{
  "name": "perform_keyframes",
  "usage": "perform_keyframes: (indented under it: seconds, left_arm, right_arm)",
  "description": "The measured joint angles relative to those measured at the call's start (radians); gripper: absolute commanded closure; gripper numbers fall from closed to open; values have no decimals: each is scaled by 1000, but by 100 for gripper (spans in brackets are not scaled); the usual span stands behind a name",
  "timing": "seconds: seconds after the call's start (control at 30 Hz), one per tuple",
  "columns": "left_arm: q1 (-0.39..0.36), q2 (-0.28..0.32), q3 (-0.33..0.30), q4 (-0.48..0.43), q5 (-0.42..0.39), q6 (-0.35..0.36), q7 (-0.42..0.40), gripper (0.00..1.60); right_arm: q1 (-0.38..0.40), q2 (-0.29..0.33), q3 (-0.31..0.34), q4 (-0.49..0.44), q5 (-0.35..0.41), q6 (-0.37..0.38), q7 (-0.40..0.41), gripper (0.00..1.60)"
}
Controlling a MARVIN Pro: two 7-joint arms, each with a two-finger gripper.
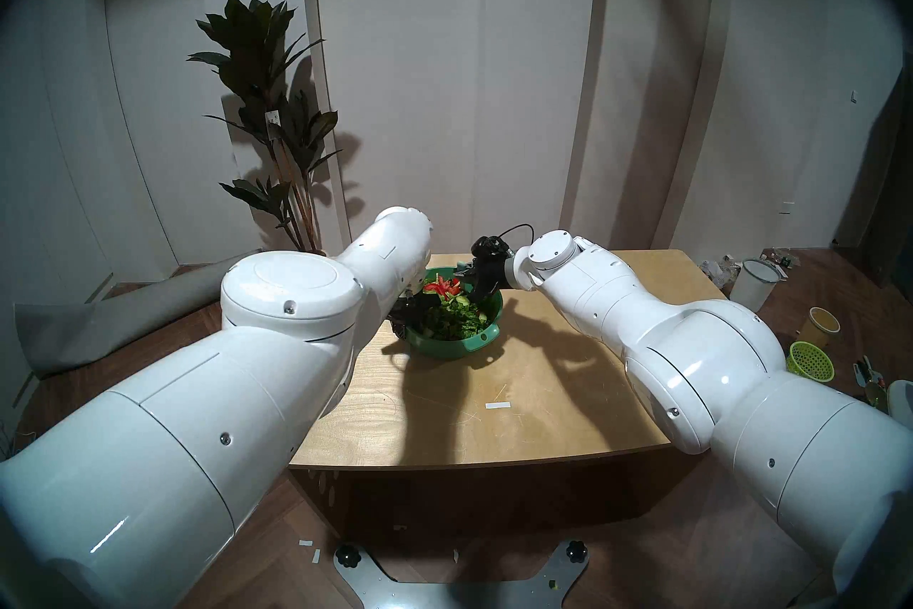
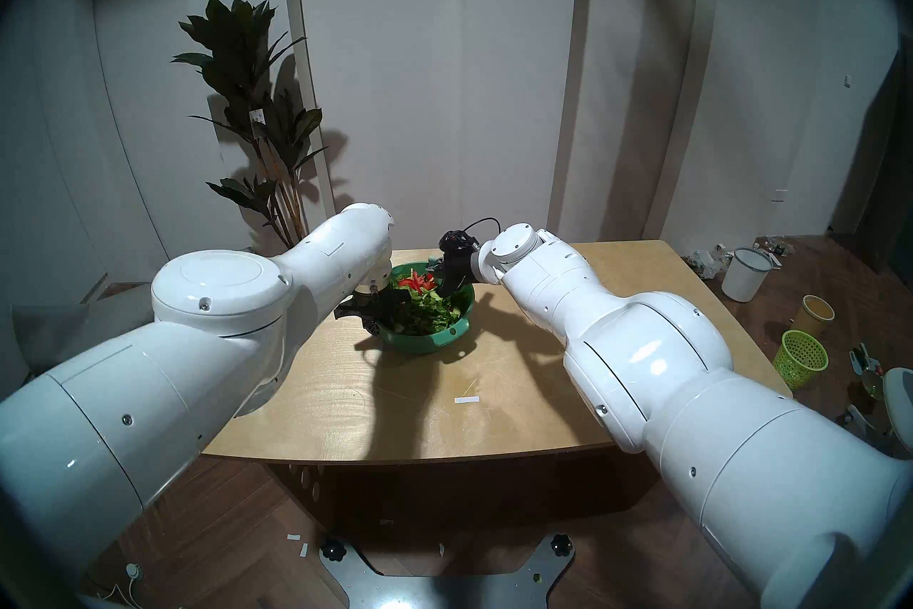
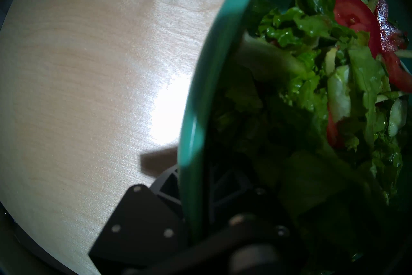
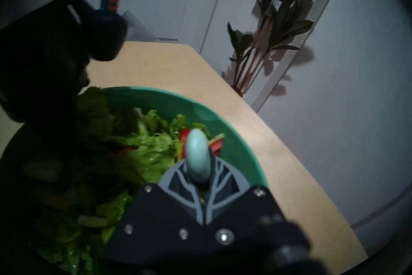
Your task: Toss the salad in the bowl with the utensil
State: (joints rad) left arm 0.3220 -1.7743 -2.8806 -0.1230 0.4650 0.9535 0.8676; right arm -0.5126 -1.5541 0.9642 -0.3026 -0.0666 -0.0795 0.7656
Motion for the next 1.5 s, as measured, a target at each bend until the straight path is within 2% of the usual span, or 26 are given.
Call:
perform_keyframes:
  seconds: [0.3, 0.5, 0.73, 1.03, 1.3, 1.5]
  left_arm:
    - [1, 0, 0, 0, 1, 0, 0, 160]
    - [1, 0, 0, 0, 1, 0, 1, 160]
    - [1, 0, 0, 0, 1, 0, 0, 160]
    - [1, -1, 0, 0, 2, 0, 0, 160]
    - [0, -1, 0, 0, 2, 0, 0, 160]
    - [0, -1, 0, 0, 3, 0, 1, 160]
  right_arm:
    - [-4, 3, -13, 4, 1, 6, 138, 160]
    - [6, 4, 40, 3, 50, 29, 181, 160]
    - [-5, 3, 138, 42, 144, 98, 207, 160]
    - [-32, 4, 275, 100, 277, 163, 192, 160]
    - [-52, 12, 404, 147, 400, 181, 102, 160]
    - [-67, 17, 473, 176, 463, 184, 27, 160]
